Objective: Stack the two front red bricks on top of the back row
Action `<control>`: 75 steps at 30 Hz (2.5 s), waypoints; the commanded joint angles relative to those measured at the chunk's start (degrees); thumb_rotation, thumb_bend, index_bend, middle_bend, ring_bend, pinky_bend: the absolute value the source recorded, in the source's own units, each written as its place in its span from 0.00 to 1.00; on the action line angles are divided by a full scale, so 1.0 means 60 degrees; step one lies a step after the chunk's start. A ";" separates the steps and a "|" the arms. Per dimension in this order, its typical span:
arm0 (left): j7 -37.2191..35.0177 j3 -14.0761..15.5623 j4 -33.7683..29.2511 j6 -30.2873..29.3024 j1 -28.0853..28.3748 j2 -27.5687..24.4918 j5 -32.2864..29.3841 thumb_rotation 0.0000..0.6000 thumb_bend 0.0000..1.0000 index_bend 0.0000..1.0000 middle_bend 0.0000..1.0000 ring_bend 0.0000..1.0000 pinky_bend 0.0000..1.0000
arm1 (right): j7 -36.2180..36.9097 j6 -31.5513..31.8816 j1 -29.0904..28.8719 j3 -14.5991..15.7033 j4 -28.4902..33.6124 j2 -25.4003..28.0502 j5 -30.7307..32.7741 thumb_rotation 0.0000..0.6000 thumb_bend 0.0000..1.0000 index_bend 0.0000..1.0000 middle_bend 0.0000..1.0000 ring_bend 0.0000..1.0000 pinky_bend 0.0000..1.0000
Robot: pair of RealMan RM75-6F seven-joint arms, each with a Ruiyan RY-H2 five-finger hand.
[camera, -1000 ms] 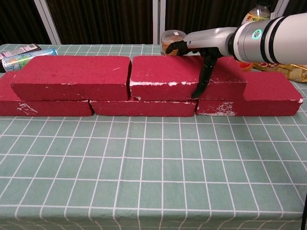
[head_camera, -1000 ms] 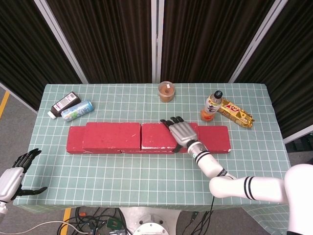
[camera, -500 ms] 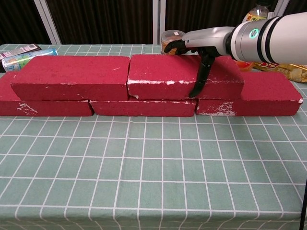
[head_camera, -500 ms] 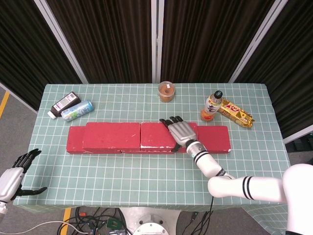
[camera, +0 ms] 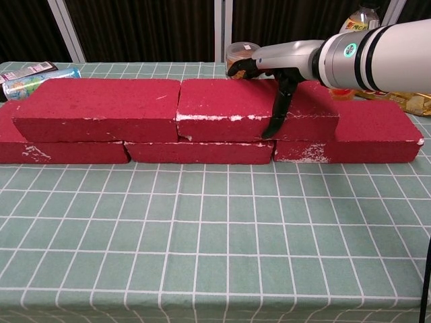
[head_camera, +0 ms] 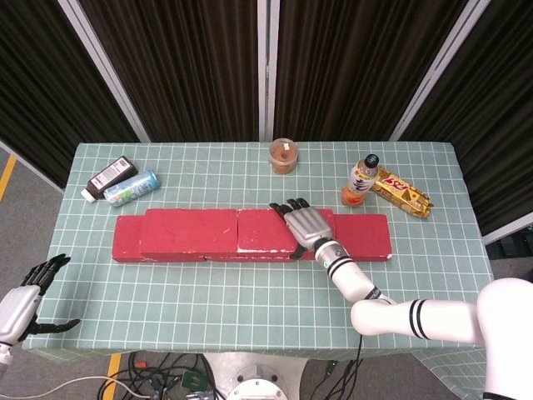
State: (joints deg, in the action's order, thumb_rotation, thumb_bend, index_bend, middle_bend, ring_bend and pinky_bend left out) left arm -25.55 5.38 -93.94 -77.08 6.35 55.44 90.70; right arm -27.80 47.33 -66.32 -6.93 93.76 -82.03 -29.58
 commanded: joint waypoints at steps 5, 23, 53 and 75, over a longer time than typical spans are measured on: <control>-0.0030 0.0015 0.0045 0.0020 0.0006 0.0031 0.0019 1.00 0.01 0.02 0.00 0.00 0.00 | -0.0030 -0.0212 -0.0040 0.0084 0.0094 0.0150 0.0069 1.00 0.00 0.00 0.09 0.00 0.00; 0.0002 -0.0003 0.0037 0.0002 0.0008 0.0047 0.0005 1.00 0.01 0.02 0.00 0.00 0.00 | 0.0355 0.0203 0.0240 -0.0073 0.0877 0.0673 -0.0478 1.00 0.00 0.00 0.00 0.00 0.00; 0.1719 -0.0612 -0.0479 -0.0971 -0.0192 0.0409 -0.0283 1.00 0.01 0.02 0.00 0.00 0.00 | 0.3415 0.6826 0.7734 0.2428 0.2300 0.4611 -0.9048 1.00 0.00 0.00 0.00 0.00 0.00; 0.2574 -0.0572 0.0209 -0.2034 -0.0730 0.1053 0.0240 1.00 0.00 0.02 0.00 0.00 0.00 | 0.5289 0.8500 1.0898 0.2186 -0.1727 0.2563 -0.9272 1.00 0.00 0.00 0.00 0.00 0.00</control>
State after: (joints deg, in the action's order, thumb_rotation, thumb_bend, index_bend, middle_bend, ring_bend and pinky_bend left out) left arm -10.39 1.83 -92.98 -89.05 2.09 61.49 91.92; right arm 4.05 99.15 -1.00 6.61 83.61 -66.44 -85.25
